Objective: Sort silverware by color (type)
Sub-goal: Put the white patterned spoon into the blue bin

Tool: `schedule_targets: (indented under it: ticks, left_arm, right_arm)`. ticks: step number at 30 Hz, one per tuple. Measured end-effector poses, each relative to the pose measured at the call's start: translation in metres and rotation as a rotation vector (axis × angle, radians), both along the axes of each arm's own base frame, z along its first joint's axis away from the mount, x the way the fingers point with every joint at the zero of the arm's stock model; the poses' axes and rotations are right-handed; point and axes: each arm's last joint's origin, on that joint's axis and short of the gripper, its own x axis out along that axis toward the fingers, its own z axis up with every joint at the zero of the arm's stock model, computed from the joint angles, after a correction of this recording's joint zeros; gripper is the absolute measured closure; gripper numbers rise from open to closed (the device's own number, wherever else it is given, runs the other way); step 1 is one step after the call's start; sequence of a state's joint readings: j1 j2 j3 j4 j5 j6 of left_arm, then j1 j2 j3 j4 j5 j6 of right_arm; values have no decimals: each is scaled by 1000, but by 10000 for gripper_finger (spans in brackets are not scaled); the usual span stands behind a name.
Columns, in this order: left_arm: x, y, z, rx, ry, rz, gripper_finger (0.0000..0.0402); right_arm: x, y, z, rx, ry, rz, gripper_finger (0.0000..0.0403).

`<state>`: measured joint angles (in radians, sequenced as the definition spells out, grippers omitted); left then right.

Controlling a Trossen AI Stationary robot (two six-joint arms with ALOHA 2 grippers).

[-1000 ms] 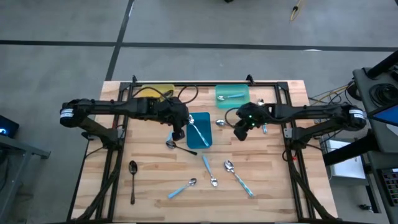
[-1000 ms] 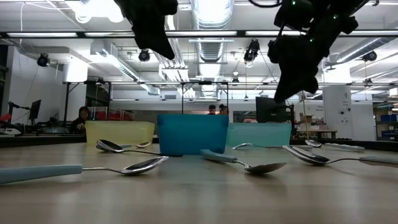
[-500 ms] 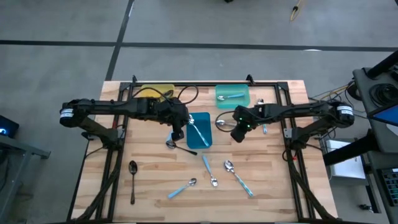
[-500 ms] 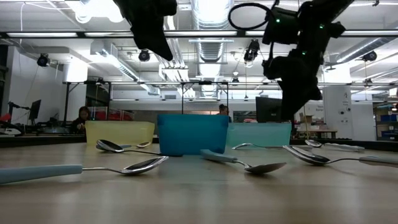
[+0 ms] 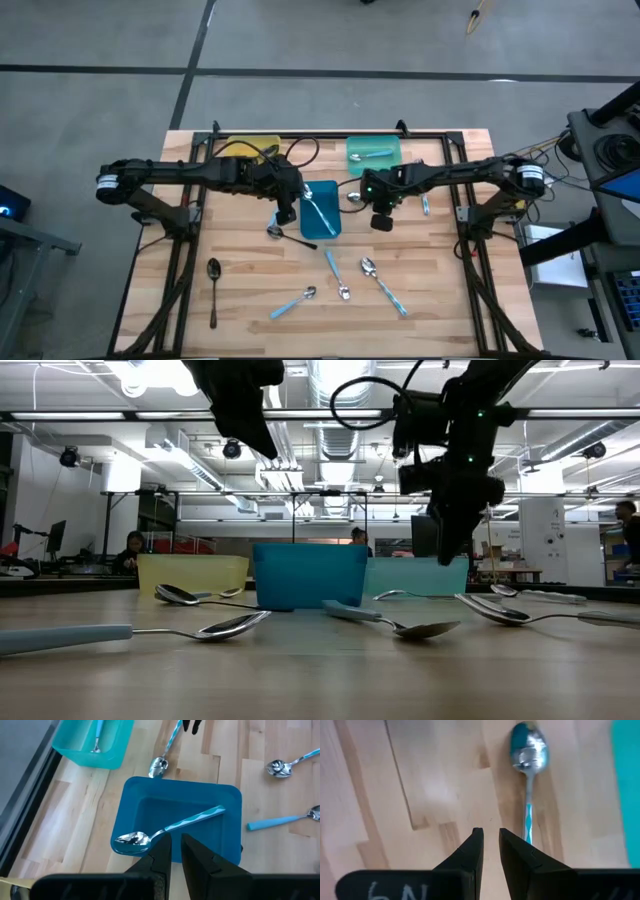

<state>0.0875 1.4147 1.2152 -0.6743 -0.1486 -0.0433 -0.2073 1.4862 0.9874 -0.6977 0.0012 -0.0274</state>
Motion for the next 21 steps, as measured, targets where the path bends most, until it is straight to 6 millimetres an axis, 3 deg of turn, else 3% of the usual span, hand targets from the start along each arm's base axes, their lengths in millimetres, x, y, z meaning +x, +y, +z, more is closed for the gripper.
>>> schedule_targets:
  ticks: [10, 21]
  left_arm:
    - [-2, 0, 0, 5, 11, -6, 377]
    - [-3, 0, 0, 5, 25, -5, 377]
  right_arm:
    - [9, -12, -6, -58, -74, 90, 339]
    - [-3, -27, -18, -50, -42, 22, 227]
